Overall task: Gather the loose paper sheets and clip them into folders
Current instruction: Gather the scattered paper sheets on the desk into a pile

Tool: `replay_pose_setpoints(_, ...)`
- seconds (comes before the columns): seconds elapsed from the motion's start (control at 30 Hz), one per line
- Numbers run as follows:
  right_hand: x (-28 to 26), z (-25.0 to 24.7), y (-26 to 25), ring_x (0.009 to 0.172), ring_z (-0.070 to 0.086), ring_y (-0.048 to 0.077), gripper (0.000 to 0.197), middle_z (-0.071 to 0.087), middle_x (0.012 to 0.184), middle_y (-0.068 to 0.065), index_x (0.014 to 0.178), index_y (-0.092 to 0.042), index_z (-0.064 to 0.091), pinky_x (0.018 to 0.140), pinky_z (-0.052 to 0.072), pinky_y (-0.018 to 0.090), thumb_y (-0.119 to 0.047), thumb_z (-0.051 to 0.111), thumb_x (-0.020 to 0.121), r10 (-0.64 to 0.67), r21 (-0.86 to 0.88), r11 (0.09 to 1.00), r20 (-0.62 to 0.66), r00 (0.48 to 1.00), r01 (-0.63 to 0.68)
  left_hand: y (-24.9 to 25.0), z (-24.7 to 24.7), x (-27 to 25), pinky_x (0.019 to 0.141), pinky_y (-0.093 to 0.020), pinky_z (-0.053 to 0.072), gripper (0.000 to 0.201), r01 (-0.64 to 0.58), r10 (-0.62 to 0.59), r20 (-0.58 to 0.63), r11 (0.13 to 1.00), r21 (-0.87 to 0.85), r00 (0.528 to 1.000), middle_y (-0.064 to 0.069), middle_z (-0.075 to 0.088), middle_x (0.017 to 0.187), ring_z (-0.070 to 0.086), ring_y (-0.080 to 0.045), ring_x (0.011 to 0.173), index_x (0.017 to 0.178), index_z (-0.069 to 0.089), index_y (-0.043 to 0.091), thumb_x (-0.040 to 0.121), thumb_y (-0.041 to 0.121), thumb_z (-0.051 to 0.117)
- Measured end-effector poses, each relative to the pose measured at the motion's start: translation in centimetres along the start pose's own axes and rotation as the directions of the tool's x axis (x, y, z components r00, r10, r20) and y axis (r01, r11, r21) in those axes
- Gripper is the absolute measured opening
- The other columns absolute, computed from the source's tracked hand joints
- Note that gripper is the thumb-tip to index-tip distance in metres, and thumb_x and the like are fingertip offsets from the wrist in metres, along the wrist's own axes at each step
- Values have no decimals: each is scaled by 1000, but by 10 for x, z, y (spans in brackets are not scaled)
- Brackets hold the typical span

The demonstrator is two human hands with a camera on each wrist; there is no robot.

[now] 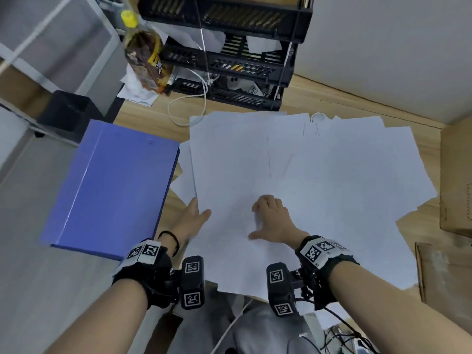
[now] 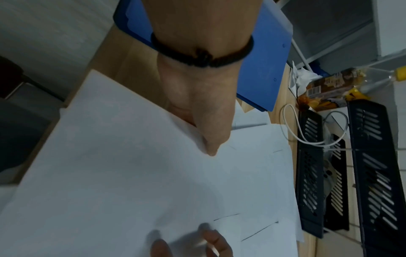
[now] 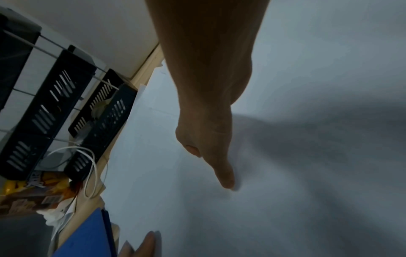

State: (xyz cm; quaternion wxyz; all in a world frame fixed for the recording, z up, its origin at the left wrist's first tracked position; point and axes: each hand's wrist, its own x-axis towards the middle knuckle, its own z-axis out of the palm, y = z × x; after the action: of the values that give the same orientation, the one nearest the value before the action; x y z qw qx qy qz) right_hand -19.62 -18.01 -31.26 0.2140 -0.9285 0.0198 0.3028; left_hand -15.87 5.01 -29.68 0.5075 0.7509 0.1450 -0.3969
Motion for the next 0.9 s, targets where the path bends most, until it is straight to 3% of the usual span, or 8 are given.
replay_pose_setpoints(0.13, 0, 7, -2, 122, 39, 28, 87, 33, 140, 5, 132, -13, 38, 96, 41, 37, -34, 86, 62, 16, -57, 998, -83, 996, -21, -1, 2, -1, 101, -45, 48, 30, -3, 0, -46, 998, -61, 999, -2, 66, 120, 63, -22, 110, 123, 56, 19, 93, 17, 58)
replay_pose_setpoints(0.27, 1, 7, 2, 110, 48, 29, 83, 45, 128, 8, 133, -12, 38, 88, 43, 35, -27, 84, 66, 35, -75, 996, -140, 990, -46, 9, 9, -2, 95, -38, 51, 27, -28, 19, -89, 994, -102, 996, -5, 69, 114, 66, -21, 104, 118, 62, 15, 94, 27, 59)
replay_pose_setpoints(0.33, 3, 2, 8, 103, 52, 29, 64, 56, 115, 7, 125, -12, 42, 83, 41, 35, -24, 78, 74, 69, -50, 996, -154, 986, -78, 13, 13, 1, 97, -40, 50, 30, -4, -9, -102, 992, -124, 995, -8, 70, 111, 66, -24, 104, 111, 65, 14, 96, 35, 52)
replay_pose_setpoints(0.43, -1, -5, 25, 94, 53, 30, 12, 61, 89, 5, 94, -14, 47, 72, 33, 34, -19, 55, 86, 113, -40, 992, -161, 980, -121, 16, 13, 9, 99, -41, 47, 33, 24, -42, -132, 990, -138, 990, -10, 70, 109, 64, -27, 103, 103, 66, 13, 98, 37, 45)
replay_pose_setpoints(0.5, -8, -12, 42, 83, 55, 31, 10, 56, 78, 6, 83, -11, 46, 67, 33, 32, -18, 50, 88, 195, 119, 977, -147, 970, -178, 17, 15, 17, 89, -35, 48, 31, 35, -54, -142, 990, -135, 988, -10, 69, 100, 63, -26, 94, 94, 64, 12, 98, 34, 43)
replay_pose_setpoints(0.6, -27, -28, 78, 77, 58, 28, 16, 60, 82, 7, 91, -3, 54, 60, 40, 30, -18, 51, 89, 368, 440, 853, -127, 921, -281, 20, 18, 25, 76, -30, 46, 21, 42, -57, -154, 994, -100, 986, -10, 64, 93, 60, -23, 86, 86, 59, 15, 97, 25, 44)
replay_pose_setpoints(0.73, -63, -44, 133, 83, 63, 33, 20, 65, 92, 17, 98, 4, 58, 61, 46, 32, -12, 49, 89, 539, 585, 737, -205, 817, -339, 35, 32, 33, 91, -30, 44, 27, 1, 2, -151, 1000, 19, 989, -5, 61, 115, 57, -24, 102, 117, 59, 11, 97, 11, 42)
replay_pose_setpoints(0.9, -96, -54, 145, 97, 64, 31, 28, 67, 109, 13, 121, -4, 57, 75, 48, 34, -9, 46, 96, 373, 547, 790, -70, 925, -277, 45, 51, 36, 85, -27, 40, 33, -46, 66, -110, 984, 174, 992, -3, 56, 114, 52, -21, 101, 125, 54, 6, 96, 5, 40)
